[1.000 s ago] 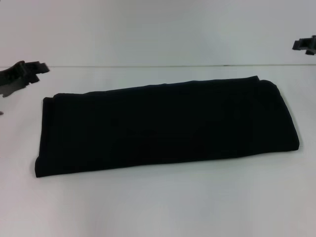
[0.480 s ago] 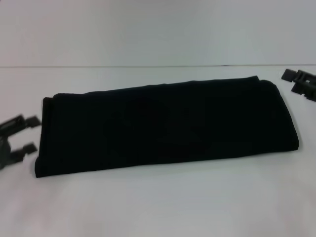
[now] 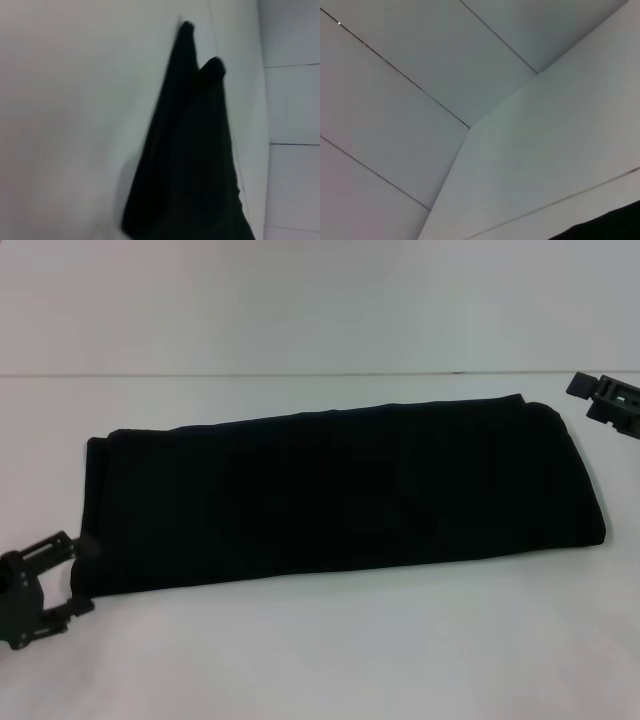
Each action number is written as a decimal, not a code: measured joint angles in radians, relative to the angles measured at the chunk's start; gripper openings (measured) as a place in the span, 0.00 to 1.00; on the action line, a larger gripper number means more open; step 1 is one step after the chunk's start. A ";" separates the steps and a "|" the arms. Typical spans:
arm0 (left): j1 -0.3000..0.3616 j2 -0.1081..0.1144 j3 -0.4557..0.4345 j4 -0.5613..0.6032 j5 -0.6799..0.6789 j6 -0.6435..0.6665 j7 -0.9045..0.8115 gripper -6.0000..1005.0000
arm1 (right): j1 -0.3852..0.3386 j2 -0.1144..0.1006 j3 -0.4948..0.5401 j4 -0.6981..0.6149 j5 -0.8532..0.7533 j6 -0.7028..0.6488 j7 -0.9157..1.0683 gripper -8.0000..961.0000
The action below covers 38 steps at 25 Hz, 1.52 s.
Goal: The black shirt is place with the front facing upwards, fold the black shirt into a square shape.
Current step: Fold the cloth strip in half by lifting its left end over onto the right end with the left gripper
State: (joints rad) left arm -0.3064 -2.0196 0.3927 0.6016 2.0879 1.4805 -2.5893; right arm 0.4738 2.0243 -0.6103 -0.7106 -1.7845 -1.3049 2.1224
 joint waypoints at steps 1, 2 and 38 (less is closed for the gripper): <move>-0.001 0.000 0.000 -0.005 0.004 -0.005 -0.003 0.89 | 0.000 0.000 0.002 0.001 0.000 0.000 -0.002 0.86; -0.003 -0.002 0.000 -0.011 0.007 -0.011 -0.006 0.89 | 0.000 0.000 0.005 0.003 0.001 0.000 -0.005 0.86; -0.093 -0.012 0.011 -0.089 0.014 -0.205 -0.066 0.88 | -0.024 0.008 0.067 0.025 0.002 -0.006 -0.024 0.86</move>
State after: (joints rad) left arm -0.3993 -2.0317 0.4032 0.5123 2.1023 1.2751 -2.6552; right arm 0.4494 2.0321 -0.5434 -0.6858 -1.7825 -1.3107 2.0987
